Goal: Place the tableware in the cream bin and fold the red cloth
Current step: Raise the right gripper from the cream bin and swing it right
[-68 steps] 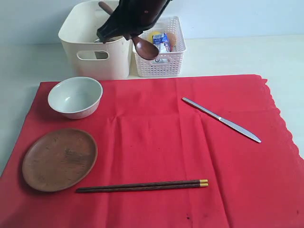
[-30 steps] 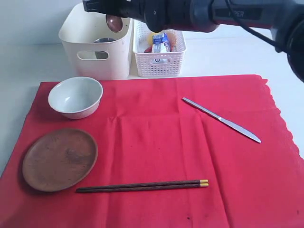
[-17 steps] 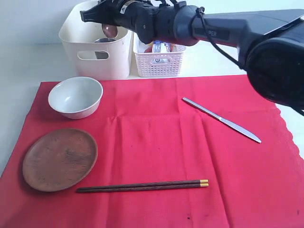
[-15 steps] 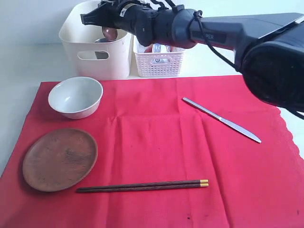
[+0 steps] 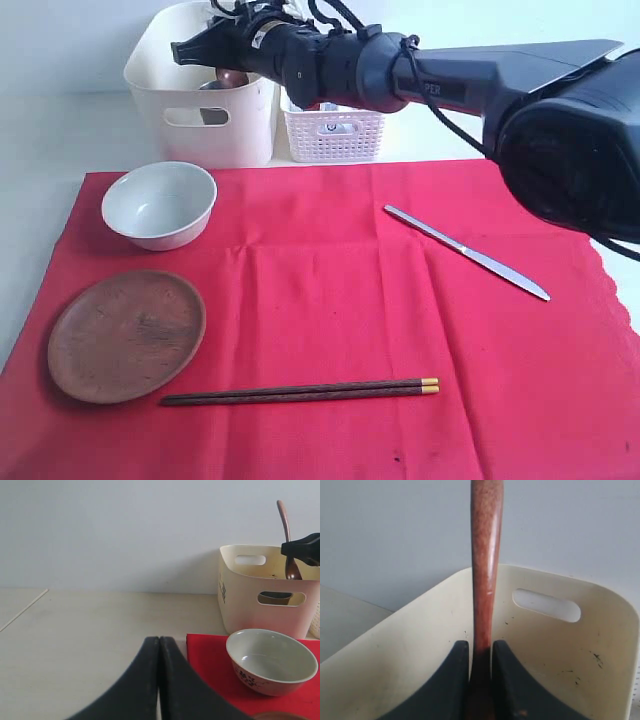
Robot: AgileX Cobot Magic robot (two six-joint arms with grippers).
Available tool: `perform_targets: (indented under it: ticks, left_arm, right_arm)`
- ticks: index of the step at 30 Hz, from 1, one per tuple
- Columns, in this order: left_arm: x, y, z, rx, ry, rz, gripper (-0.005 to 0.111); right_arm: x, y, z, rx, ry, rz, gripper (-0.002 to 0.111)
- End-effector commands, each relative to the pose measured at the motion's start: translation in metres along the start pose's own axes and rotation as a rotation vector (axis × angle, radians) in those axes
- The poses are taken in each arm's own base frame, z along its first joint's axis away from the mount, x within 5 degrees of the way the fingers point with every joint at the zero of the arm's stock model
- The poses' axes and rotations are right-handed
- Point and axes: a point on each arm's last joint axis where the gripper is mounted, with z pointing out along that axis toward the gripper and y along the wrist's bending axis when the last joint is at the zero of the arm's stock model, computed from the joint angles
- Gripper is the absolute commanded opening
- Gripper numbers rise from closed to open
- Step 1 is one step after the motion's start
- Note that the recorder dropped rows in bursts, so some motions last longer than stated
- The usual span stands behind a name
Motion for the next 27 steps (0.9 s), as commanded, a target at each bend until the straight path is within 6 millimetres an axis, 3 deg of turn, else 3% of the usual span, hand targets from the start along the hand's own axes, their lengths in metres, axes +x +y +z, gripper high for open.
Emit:
perform_targets:
  ticks: [1, 13, 27]
  left_arm:
    - [-0.001, 0.0, 0.0, -0.002, -0.007, -0.005, 0.0]
    - [-0.001, 0.0, 0.0, -0.002, -0.007, -0.005, 0.0]
    - [-0.001, 0.0, 0.0, -0.002, -0.007, -0.005, 0.0]
  right_arm:
    - [-0.003, 0.006, 0.0, -0.011, -0.024, -0.012, 0.0]
    - [0.014, 0.01, 0.006, -0.016, -0.004, -0.037, 0.003]
    - [0.01, 0.01, 0.005, -0.016, -0.016, -0.037, 0.054]
